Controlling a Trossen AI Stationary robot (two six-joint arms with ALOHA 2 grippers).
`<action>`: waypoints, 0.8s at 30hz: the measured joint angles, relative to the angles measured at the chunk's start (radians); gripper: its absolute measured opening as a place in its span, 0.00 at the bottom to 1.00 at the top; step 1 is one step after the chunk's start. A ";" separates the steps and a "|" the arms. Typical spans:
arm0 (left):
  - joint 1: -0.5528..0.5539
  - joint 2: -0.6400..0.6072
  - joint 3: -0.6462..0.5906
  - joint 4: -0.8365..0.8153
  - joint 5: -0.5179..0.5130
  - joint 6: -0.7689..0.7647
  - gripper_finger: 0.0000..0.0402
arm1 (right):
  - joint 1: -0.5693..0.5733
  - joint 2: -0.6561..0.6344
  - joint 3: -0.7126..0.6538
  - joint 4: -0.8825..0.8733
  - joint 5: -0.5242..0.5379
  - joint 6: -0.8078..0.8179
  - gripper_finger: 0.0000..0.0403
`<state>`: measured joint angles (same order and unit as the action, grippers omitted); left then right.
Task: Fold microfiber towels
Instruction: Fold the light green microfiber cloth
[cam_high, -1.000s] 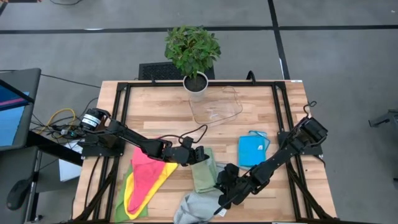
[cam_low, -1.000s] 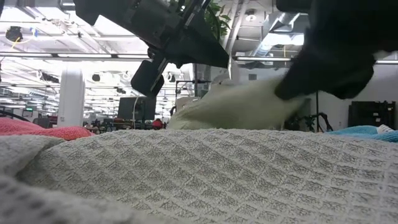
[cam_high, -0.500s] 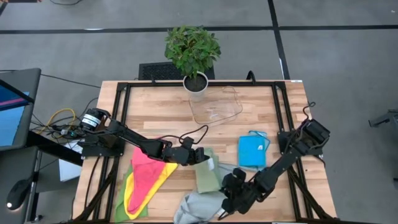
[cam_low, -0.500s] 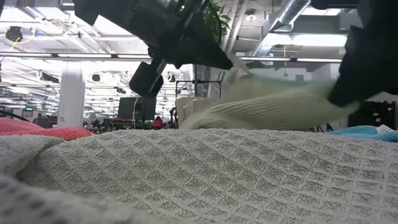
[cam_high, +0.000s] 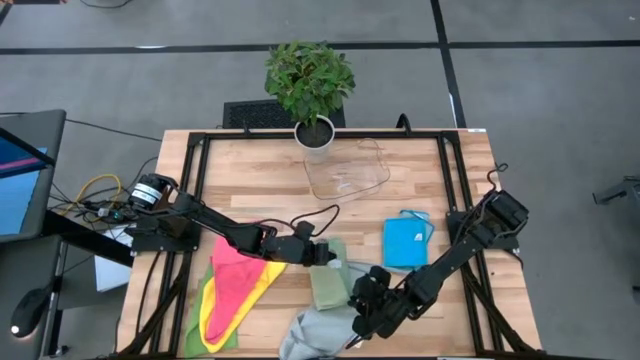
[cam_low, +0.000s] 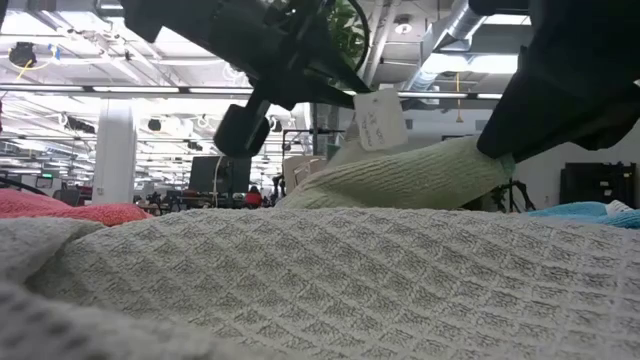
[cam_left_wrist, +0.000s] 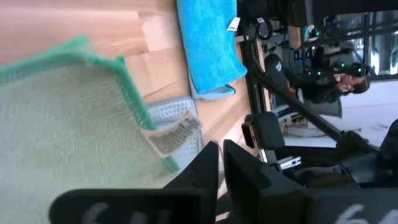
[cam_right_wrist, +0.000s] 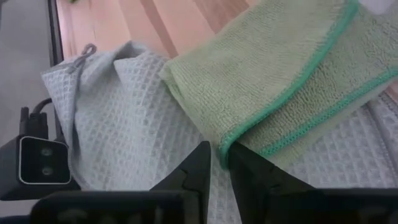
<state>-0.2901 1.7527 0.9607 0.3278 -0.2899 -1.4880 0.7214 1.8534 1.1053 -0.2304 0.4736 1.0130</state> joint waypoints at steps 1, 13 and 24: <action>0.006 0.000 0.000 0.004 0.006 0.009 0.06 | 0.002 0.000 0.000 -0.001 0.000 0.000 0.21; 0.061 -0.001 0.000 0.019 0.173 0.084 0.31 | 0.049 0.001 -0.035 -0.002 -0.003 0.076 0.21; -0.008 -0.008 0.000 0.051 0.248 0.121 0.43 | 0.061 -0.028 -0.036 0.031 0.010 0.031 0.21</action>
<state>-0.2977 1.7443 0.9607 0.3790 -0.0423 -1.3667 0.7824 1.8252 1.0695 -0.1997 0.4833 1.0440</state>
